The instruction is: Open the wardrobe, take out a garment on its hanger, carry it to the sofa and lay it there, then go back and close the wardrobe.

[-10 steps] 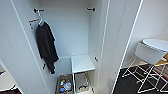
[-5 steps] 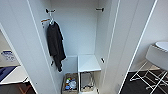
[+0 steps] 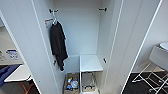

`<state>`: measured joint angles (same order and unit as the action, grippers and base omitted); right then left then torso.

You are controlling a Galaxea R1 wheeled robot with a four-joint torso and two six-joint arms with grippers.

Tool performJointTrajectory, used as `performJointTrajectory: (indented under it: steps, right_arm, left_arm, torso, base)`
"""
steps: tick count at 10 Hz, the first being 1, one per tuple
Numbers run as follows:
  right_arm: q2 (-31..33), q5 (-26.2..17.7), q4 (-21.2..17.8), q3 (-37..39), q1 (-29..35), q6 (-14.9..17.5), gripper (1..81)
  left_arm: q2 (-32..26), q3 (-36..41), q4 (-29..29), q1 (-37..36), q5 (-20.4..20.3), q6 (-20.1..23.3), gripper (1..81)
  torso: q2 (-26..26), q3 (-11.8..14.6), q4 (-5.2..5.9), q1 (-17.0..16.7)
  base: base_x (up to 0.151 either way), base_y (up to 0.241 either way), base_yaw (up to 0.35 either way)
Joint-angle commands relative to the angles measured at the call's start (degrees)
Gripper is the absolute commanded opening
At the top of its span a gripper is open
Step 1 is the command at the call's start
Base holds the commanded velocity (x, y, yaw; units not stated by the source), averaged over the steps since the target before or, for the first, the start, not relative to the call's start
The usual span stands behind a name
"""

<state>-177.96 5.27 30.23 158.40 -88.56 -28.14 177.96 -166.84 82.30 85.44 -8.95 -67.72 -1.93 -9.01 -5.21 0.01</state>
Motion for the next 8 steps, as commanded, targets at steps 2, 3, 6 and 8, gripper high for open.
performJointTrajectory:
  steps: [2,3,6,8]
  right_arm:
    - [-0.49,-2.63,-0.17,-0.12,1.77,0.1,81.1]
    - [-0.5,-2.89,-0.09,-0.21,1.94,0.1,81.1]
    - [-0.58,-3.33,0.0,-0.39,2.29,0.19,81.1]
    - [-0.58,-3.33,0.0,-0.12,2.29,0.19,81.1]
  left_arm:
    - [0.21,-0.07,-0.38,-1.55,2.36,-0.22,81.1]
    - [0.12,-0.07,-0.38,-1.55,2.36,-0.31,81.1]
    - [0.38,-0.07,-0.56,-0.59,1.92,-0.48,81.1]
    - [0.38,-0.07,-1.0,-0.41,1.83,-0.57,81.1]
  torso:
    - [0.0,0.0,0.0,0.0]
    - [0.0,0.0,0.0,0.0]
    - [0.0,0.0,0.0,0.0]
    - [0.0,0.0,0.0,0.0]
  base:
    - [0.0,0.0,0.0]
    - [0.0,0.0,0.0]
    - [0.0,0.0,0.0]
    - [0.033,0.0,0.0]
